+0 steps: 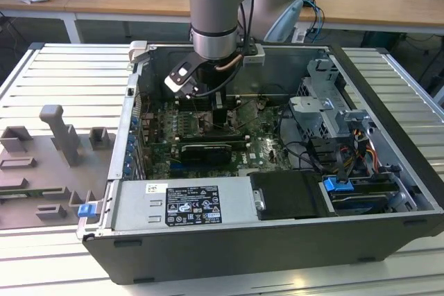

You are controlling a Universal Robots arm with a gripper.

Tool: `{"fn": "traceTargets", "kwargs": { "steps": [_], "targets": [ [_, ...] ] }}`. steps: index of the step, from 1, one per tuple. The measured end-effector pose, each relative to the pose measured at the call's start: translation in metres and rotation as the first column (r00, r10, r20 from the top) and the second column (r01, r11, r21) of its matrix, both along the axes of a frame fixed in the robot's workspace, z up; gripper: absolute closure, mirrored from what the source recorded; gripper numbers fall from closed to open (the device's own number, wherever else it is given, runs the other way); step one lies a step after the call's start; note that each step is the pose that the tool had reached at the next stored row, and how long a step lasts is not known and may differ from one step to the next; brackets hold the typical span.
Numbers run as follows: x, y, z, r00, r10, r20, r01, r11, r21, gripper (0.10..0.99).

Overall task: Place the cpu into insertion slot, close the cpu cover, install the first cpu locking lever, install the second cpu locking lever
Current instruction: 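Place the cpu into insertion slot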

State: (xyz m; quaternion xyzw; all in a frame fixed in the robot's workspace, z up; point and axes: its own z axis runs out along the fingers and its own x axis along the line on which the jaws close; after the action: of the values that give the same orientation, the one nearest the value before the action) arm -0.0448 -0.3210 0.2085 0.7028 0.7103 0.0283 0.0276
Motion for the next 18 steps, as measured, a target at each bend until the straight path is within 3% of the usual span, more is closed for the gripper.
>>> {"fn": "traceTargets", "kwargs": {
  "steps": [12, 18],
  "targets": [
    [0.0003, 0.0005, -0.0079, 1.0, -0.006, 0.0001, 0.006, 1.0, 0.0, 0.545],
    [0.0003, 0.0006, -0.0082, 1.0, -0.006, 0.0, 0.006, 1.0, 0.0, 0.533]
  ]
}}
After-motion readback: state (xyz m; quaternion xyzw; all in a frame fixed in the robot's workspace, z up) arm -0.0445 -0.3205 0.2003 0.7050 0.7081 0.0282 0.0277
